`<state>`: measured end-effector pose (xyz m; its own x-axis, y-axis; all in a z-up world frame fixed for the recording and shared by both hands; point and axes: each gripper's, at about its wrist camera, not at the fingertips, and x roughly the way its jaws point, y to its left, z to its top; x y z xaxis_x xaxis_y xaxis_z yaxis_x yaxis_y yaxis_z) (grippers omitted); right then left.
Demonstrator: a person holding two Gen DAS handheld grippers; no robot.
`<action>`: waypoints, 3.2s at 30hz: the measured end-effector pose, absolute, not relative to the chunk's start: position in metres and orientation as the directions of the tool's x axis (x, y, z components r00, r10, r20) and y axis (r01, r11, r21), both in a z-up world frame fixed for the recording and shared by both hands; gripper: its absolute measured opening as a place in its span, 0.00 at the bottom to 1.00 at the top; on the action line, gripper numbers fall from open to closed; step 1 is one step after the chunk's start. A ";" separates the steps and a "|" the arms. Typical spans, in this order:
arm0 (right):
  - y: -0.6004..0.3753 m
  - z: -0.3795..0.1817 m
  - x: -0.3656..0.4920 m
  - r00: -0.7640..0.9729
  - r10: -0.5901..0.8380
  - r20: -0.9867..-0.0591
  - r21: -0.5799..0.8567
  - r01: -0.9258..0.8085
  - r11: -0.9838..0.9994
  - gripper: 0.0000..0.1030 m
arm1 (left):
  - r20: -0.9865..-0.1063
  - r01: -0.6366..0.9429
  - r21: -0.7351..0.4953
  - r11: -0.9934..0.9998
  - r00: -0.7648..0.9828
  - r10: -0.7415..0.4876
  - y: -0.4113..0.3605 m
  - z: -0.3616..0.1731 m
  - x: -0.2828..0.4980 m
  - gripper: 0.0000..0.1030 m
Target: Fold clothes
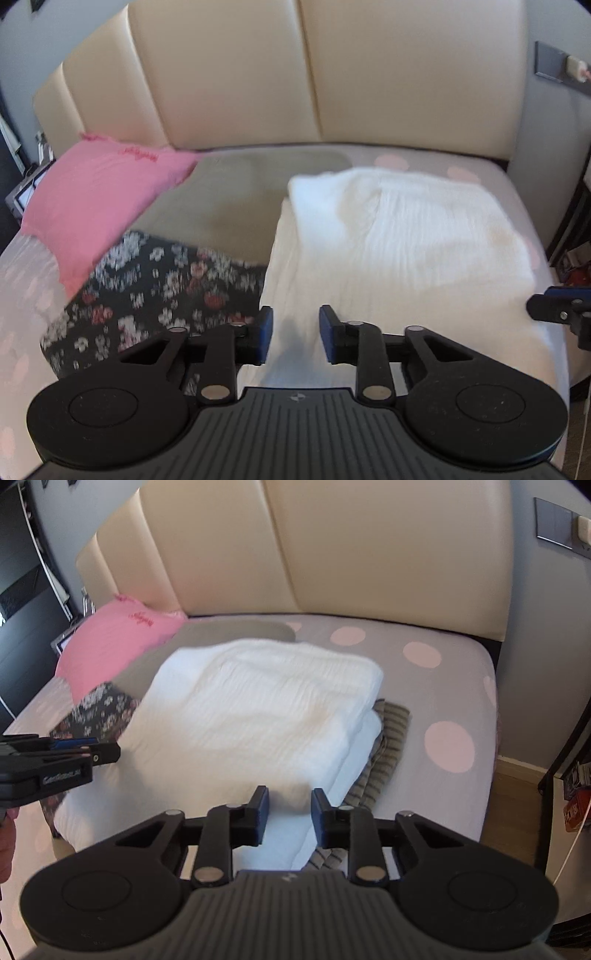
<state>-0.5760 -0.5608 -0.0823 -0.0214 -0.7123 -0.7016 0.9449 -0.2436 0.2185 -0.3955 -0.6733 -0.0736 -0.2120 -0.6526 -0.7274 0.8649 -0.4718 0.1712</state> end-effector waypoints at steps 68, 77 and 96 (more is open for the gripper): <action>-0.504 -0.051 -0.556 0.044 -0.675 -0.736 0.153 0.983 -0.103 0.58 | -0.736 0.966 0.087 -0.242 -0.102 -0.669 -0.555 -0.037 -0.338 0.42; -0.467 -0.017 -0.571 0.001 -0.738 -0.675 0.124 0.986 -0.112 0.63 | -0.642 0.985 0.075 -0.153 -0.070 -0.763 -0.504 0.003 -0.340 0.55; -0.398 0.021 -0.599 -0.034 -0.853 -0.522 0.109 0.988 -0.106 0.86 | -0.582 0.994 -0.095 -0.062 -0.106 -0.806 -0.443 0.021 -0.347 0.67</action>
